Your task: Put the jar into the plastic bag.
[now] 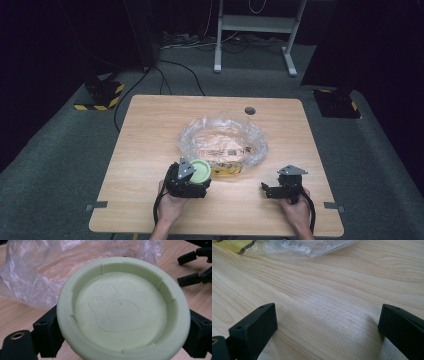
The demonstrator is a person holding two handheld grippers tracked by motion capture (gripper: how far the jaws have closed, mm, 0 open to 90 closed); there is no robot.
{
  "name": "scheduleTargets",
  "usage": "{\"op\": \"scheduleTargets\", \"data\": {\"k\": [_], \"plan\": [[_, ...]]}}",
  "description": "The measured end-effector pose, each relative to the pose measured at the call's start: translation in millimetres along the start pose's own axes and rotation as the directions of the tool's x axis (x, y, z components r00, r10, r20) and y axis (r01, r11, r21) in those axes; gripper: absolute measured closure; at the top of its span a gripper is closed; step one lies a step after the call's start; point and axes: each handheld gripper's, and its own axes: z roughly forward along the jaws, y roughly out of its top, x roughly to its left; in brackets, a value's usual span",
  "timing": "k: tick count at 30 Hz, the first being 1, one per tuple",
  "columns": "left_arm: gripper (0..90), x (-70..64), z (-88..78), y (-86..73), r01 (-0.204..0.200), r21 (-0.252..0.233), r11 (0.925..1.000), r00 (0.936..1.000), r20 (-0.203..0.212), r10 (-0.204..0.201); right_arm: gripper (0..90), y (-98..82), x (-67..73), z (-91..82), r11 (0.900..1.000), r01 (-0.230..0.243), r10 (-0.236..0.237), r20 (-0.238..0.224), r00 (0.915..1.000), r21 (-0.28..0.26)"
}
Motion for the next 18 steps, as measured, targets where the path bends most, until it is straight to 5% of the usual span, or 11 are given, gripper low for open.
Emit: {"op": "scheduleTargets", "data": {"k": [18], "plan": [[11.3, -4.0, 28.8, 45.2, 0.018, 0.02, 0.9996, 0.9993, 0.032, -0.019, 1.9, 0.1, 0.1, 0.1, 1.0, -0.001, 0.001, 0.001, 1.0, 0.0]]}}
